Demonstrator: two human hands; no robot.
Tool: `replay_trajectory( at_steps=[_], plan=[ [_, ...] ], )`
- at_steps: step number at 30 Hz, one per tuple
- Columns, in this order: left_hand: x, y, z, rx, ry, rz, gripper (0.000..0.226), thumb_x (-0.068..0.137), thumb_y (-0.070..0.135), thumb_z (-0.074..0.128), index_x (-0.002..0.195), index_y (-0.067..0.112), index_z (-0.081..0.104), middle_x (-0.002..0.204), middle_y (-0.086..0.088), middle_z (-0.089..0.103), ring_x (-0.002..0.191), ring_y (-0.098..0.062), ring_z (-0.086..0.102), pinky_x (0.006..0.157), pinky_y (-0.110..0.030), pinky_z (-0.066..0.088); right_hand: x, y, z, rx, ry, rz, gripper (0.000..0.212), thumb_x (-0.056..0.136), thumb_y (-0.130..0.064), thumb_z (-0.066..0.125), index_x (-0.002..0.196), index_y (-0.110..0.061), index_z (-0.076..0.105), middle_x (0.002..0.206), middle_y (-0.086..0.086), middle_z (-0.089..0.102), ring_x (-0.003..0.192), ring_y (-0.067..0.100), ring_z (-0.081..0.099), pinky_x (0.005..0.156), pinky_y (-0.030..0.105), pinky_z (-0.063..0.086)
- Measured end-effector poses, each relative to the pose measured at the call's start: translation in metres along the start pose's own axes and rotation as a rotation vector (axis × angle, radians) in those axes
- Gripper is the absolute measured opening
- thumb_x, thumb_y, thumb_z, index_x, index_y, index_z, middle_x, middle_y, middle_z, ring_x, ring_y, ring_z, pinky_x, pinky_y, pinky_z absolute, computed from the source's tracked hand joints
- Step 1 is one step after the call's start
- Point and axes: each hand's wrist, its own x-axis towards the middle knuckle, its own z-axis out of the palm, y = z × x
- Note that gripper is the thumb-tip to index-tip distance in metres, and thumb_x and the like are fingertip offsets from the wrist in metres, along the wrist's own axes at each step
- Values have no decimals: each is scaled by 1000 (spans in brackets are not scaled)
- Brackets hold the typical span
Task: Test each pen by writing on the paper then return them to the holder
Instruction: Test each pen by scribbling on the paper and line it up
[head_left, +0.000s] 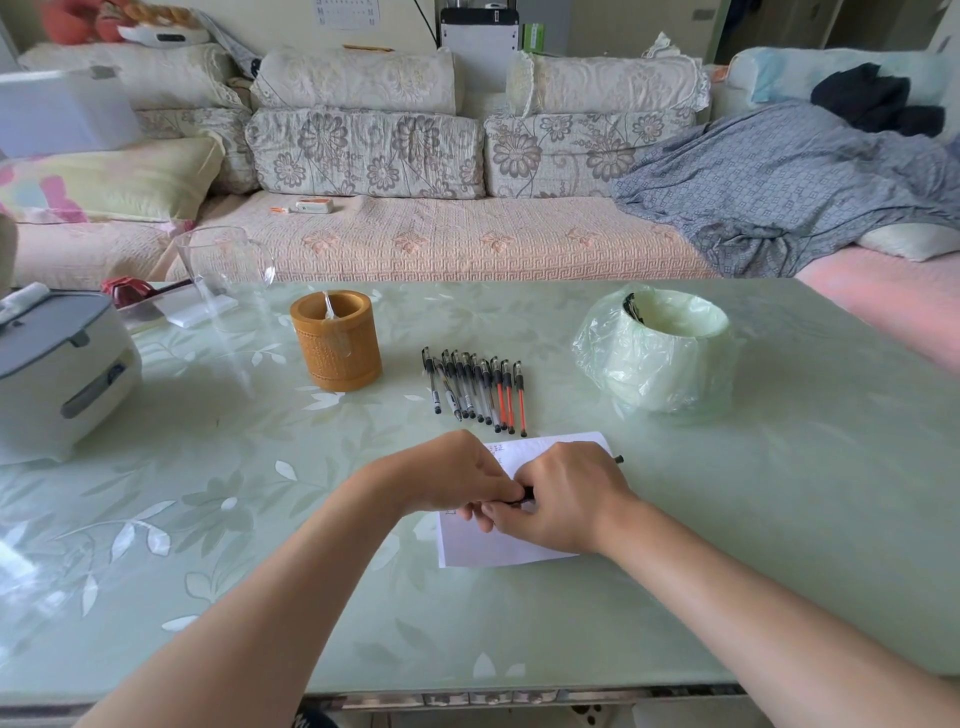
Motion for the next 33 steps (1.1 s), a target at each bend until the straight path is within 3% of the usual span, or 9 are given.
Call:
replay_trajectory(
  at_steps=[9, 14, 18, 20, 22, 25, 27, 30, 33],
  plan=[
    [-1, 7, -2, 130, 143, 40, 18, 80, 37, 69, 79, 22, 79, 70, 2, 74, 52, -8, 52, 55, -22, 46, 1, -4, -5, -44, 22, 26, 73, 70, -77, 19, 57, -14, 54, 51, 2, 54, 58, 19, 57, 58, 31, 49],
    [1, 8, 2, 184, 189, 58, 17, 78, 37, 69, 77, 22, 79, 71, 0, 73, 61, -13, 63, 64, -27, 54, 2, -5, -1, 29, 10, 60, 70, 68, -74, 17, 63, -16, 57, 55, 1, 58, 59, 16, 54, 55, 29, 42],
    [7, 9, -5, 200, 347, 66, 14, 79, 33, 67, 73, 26, 78, 72, 3, 72, 68, -14, 65, 66, -32, 56, 8, 0, -6, 256, -2, 53, 38, 86, -62, 48, 73, -27, 50, 61, -11, 51, 60, 6, 48, 55, 23, 31],
    [10, 7, -15, 44, 410, 45, 15, 80, 29, 69, 74, 18, 75, 72, 0, 73, 65, -14, 65, 68, -33, 58, 14, -3, -8, 467, -45, 52, 16, 90, -43, 57, 86, -29, 50, 72, -14, 47, 67, 1, 47, 61, 22, 33],
    [11, 4, -25, -233, 461, 24, 20, 82, 24, 73, 81, 4, 71, 72, -5, 71, 64, -14, 62, 67, -30, 58, 23, -8, -8, 625, -56, 90, 4, 89, -20, 54, 92, -18, 53, 85, -5, 49, 77, 13, 51, 68, 28, 39],
    [13, -4, -34, -599, 547, -16, 23, 88, 23, 71, 91, 1, 64, 80, -9, 66, 69, -16, 63, 70, -29, 59, 39, -11, -8, 810, -71, 194, 20, 86, -10, 44, 96, -3, 61, 98, 11, 57, 89, 31, 59, 78, 49, 52],
    [14, -11, -39, -760, 598, -48, 23, 92, 21, 65, 100, 0, 60, 93, -15, 69, 75, -21, 69, 71, -31, 61, 49, -9, -11, 822, -48, 249, 25, 90, -9, 44, 102, -10, 66, 106, 7, 67, 97, 24, 62, 83, 41, 53],
    [18, -20, -44, -785, 624, -69, 20, 96, 19, 59, 102, -1, 57, 95, -18, 72, 69, -24, 72, 62, -31, 62, 64, 3, -10, 635, 53, 325, 32, 93, -10, 46, 116, -17, 67, 118, -2, 67, 109, 16, 60, 89, 22, 43],
    [21, -26, -44, -546, 651, -84, 18, 97, 21, 57, 100, 3, 59, 88, -14, 72, 61, -19, 68, 60, -28, 60, 84, 12, -2, 485, 87, 443, 23, 87, -10, 46, 83, -8, 68, 90, 13, 65, 92, 34, 59, 75, 34, 48]
  ],
)
